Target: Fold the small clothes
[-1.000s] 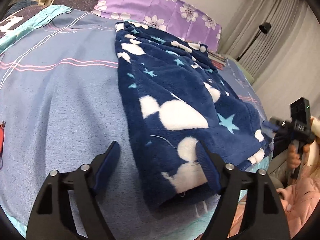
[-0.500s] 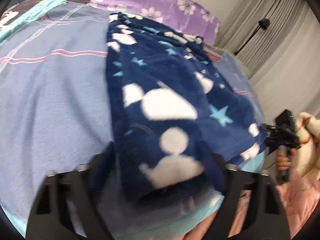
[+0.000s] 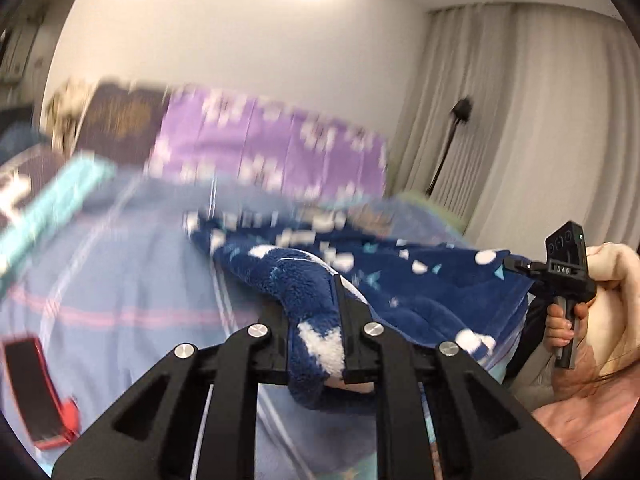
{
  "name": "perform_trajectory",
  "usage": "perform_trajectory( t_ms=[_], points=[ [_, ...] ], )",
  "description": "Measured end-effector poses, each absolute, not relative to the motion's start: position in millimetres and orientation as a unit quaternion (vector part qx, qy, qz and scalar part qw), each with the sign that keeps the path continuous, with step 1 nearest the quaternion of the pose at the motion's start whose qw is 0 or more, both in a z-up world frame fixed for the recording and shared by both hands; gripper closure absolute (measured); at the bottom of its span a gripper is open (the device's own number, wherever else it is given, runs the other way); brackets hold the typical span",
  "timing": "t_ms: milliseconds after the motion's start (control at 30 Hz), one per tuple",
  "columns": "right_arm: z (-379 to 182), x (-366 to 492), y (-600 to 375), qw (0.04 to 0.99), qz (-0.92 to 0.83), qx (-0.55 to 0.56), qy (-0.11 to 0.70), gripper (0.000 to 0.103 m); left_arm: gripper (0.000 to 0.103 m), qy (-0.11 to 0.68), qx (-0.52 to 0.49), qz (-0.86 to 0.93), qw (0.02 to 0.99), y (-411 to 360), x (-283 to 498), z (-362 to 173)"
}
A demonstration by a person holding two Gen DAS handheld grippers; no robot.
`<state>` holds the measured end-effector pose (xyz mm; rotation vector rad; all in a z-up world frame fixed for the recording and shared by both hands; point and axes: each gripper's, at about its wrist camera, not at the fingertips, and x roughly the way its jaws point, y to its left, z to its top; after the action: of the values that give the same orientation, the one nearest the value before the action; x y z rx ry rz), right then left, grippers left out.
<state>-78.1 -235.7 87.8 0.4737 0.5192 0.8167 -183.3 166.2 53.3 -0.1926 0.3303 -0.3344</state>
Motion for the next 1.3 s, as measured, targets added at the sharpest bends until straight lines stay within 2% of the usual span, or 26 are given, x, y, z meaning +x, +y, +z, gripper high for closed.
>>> perform_trajectory(
  t_ms=[167,333,433,1300],
  points=[
    [115,-119,-256,0.894,0.369,0.178,0.181,0.089,0.088,0.092,-0.064,-0.171,0.979,158,-222,84],
    [75,-76,-263,0.874,0.33,0.245,0.26,0.088,0.087,0.163,-0.097,-0.144,0.971,163,-176,50],
    [60,-56,-259,0.872,0.313,0.256,0.276,0.088,0.087,0.184,-0.103,-0.135,0.968,165,-156,36],
    [86,76,-233,0.898,0.285,0.222,0.25,0.086,0.087,0.158,-0.081,-0.097,0.979,184,-40,64]
  ],
)
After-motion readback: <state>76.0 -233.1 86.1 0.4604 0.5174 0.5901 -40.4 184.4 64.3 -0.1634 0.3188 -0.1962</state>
